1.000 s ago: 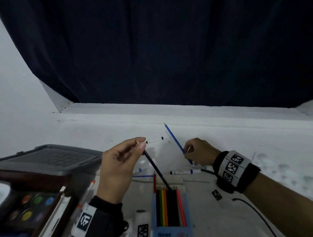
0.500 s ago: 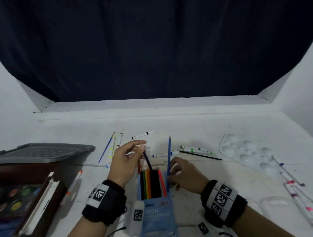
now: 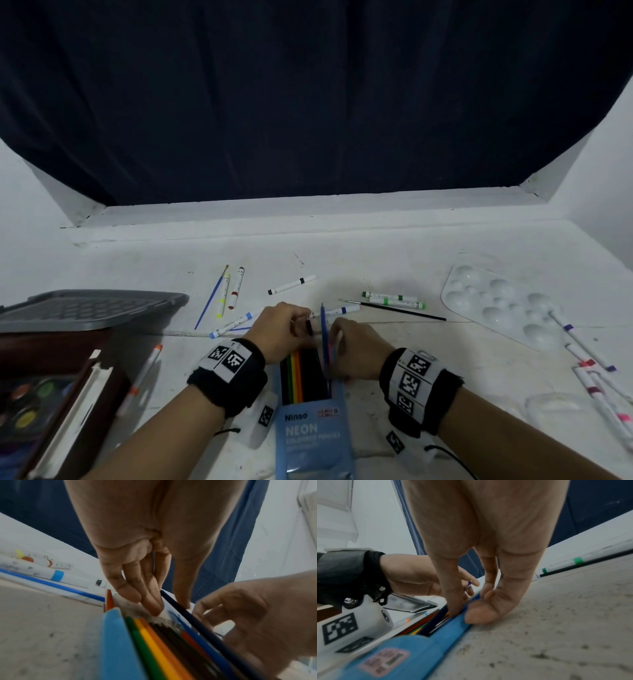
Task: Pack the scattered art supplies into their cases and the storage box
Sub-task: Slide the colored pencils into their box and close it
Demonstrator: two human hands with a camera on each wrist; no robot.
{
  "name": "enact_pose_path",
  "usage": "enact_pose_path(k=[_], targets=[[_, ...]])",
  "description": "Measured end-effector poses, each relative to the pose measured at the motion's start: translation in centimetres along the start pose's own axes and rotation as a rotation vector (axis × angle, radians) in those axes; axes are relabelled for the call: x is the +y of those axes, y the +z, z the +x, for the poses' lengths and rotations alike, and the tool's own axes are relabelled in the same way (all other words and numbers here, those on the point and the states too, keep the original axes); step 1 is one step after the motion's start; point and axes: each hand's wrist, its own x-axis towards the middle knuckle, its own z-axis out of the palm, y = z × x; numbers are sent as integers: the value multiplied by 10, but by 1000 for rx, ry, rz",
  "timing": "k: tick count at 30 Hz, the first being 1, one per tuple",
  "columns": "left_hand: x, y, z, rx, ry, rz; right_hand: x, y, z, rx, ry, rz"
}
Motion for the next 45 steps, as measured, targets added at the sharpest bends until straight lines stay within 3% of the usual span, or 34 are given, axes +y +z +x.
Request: enact_pose_path(k=[6, 9, 14, 18, 22, 25, 28, 32, 35, 39, 41, 45], targets=[[-13, 13, 1, -128, 156, 192, -1, 0, -3, -25, -154, -196], [-15, 19, -6, -103, 178, 264, 1, 3, -9, 1, -274, -315], [-9, 21, -13, -68, 171, 285, 5, 8, -26, -49, -250, -651], [-9, 18, -18, -70, 159, 266, 4, 17, -37, -26, -364, -747], [-7, 11, -29, -62, 157, 205, -3, 13, -40, 76, -395, -578], [-12, 6, -47, 101, 94, 187, -4, 7, -36, 167, -382, -432], [-17, 3, -71, 238, -42, 170, 1, 10, -30, 207, -217, -331], [-22, 8, -93, 6, -148, 93, -3, 12, -30, 168, -90, -96], [-22, 12, -93, 22, -100, -142, -10, 16, -29, 150, -47, 78], [-17, 12, -78, 112, -327, -572, -19, 17, -30, 152, 41, 265], [-13, 10, -71, 144, -398, -666, -22, 14, -31, 173, 83, 368], [1, -3, -61, 181, -383, -816, -25, 5, -35, 207, 80, 604]])
